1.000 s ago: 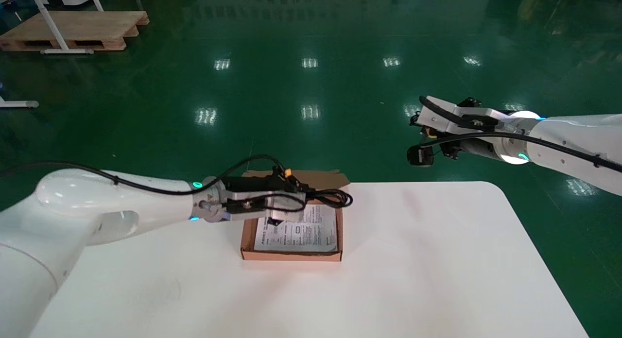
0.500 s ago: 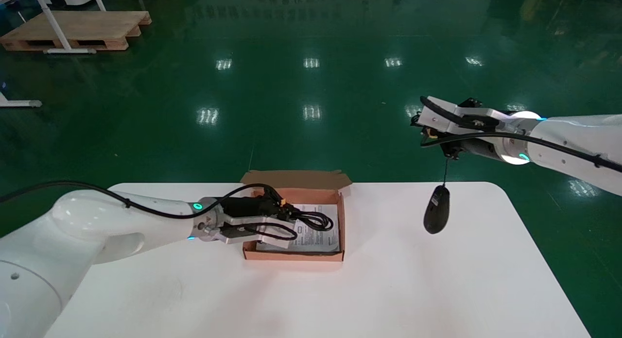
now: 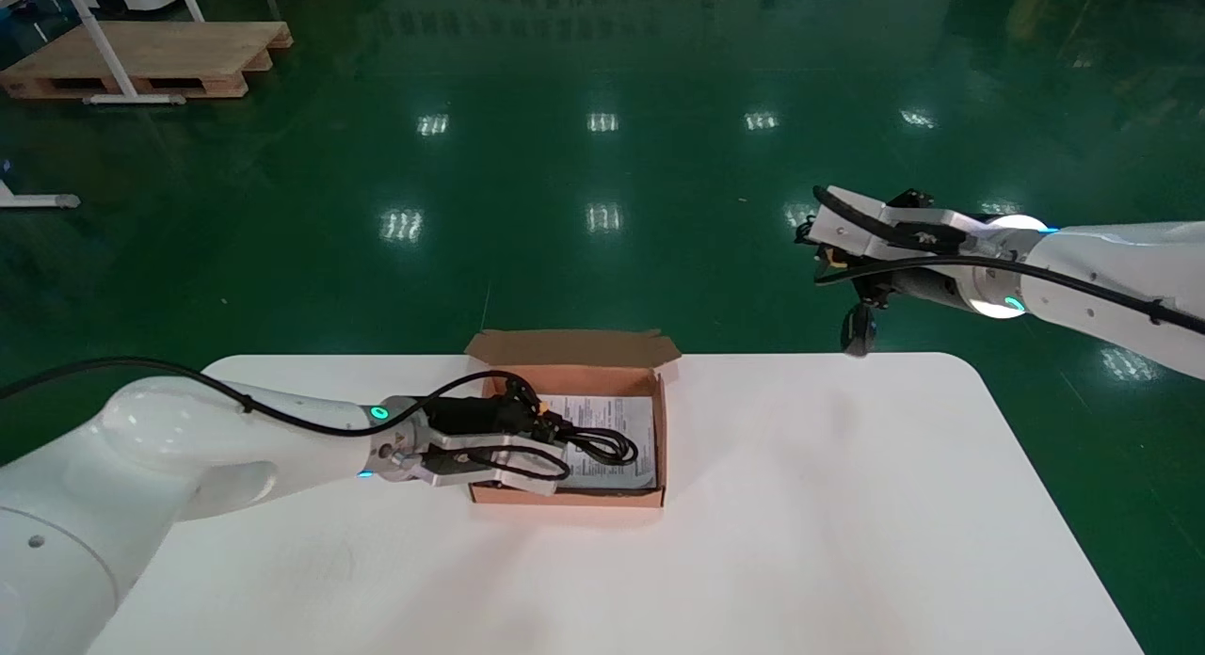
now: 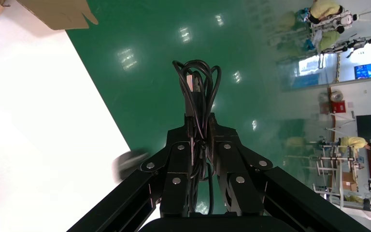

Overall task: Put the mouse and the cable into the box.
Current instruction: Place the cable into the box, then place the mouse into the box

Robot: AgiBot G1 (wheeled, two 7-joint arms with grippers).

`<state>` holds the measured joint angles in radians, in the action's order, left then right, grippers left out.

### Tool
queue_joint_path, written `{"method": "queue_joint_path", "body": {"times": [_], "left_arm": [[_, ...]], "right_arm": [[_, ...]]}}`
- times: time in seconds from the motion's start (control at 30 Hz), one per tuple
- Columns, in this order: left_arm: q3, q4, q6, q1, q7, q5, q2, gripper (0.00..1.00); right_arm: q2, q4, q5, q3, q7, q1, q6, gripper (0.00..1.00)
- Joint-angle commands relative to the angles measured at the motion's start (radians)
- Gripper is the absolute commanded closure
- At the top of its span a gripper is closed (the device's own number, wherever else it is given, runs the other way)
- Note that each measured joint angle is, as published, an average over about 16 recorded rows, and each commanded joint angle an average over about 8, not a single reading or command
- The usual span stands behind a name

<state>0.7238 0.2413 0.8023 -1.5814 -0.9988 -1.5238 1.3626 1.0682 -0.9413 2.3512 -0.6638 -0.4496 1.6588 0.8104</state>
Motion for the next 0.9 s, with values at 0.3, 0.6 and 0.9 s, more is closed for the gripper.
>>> {"method": "queue_joint_path", "body": {"times": [0.3, 0.6, 0.9], "left_arm": [[0.0, -0.001, 0.001, 0.0, 0.0, -0.001, 0.0, 0.0], [-0.012, 0.003, -0.026, -0.005, 0.023, 0.01, -0.018, 0.0], [-0.091, -0.019, -0.195, -0.089, 0.186, 0.095, -0.109, 0.0]], "right_arm": [[0.0, 0.0, 0.0, 0.0, 0.0, 0.0, 0.0, 1.0], [0.001, -0.001, 0.0, -0.001, 0.001, 0.0, -0.001, 1.0], [0.007, -0.03, -0.007, -0.01, 0.026, -0.016, -0.01, 1.0]]}}
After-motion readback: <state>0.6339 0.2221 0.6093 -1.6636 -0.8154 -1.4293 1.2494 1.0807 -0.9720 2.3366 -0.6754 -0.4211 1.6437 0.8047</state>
